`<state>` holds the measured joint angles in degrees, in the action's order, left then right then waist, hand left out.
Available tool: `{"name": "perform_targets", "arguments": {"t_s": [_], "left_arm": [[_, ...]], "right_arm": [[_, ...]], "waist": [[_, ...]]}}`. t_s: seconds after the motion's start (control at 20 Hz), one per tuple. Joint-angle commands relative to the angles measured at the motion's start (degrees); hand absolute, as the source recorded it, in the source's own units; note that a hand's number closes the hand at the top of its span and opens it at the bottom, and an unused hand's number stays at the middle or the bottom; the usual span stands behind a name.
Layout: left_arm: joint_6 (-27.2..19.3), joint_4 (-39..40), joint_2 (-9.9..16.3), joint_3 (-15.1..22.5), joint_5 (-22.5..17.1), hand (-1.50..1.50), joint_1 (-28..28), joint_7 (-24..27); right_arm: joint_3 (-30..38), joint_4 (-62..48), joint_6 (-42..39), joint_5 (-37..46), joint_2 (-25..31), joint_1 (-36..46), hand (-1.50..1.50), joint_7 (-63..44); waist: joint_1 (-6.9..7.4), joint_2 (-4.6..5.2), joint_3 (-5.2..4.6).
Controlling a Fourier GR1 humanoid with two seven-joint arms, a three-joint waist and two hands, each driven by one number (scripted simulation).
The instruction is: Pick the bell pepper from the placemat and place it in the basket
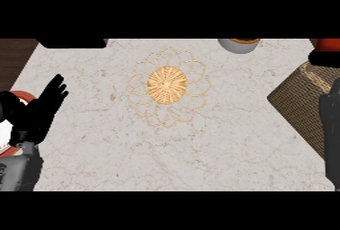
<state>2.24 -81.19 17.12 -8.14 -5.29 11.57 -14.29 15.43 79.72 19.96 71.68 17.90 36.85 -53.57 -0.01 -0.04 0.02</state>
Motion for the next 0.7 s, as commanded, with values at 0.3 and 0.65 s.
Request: {"name": "perform_targets", "arguments": {"t_s": [0.3, 0.65], "left_arm": [[0.94, 3.95, -0.16, -1.63, 0.49, 0.0, 1.73, 3.35], [1.68, -0.2, -0.72, -1.1, 0.15, 0.0, 0.69, -0.31]], "right_arm": [[6.39, -2.37, 9.71, -1.03, 0.59, -6.88, -1.5, -0.06], [6.71, -7.56, 15.28, -8.81, 3.18, -4.68, -1.5, 9.22]], "waist": [[-0.06, 0.08, -0.03], [0.25, 0.07, -0.01]]}}
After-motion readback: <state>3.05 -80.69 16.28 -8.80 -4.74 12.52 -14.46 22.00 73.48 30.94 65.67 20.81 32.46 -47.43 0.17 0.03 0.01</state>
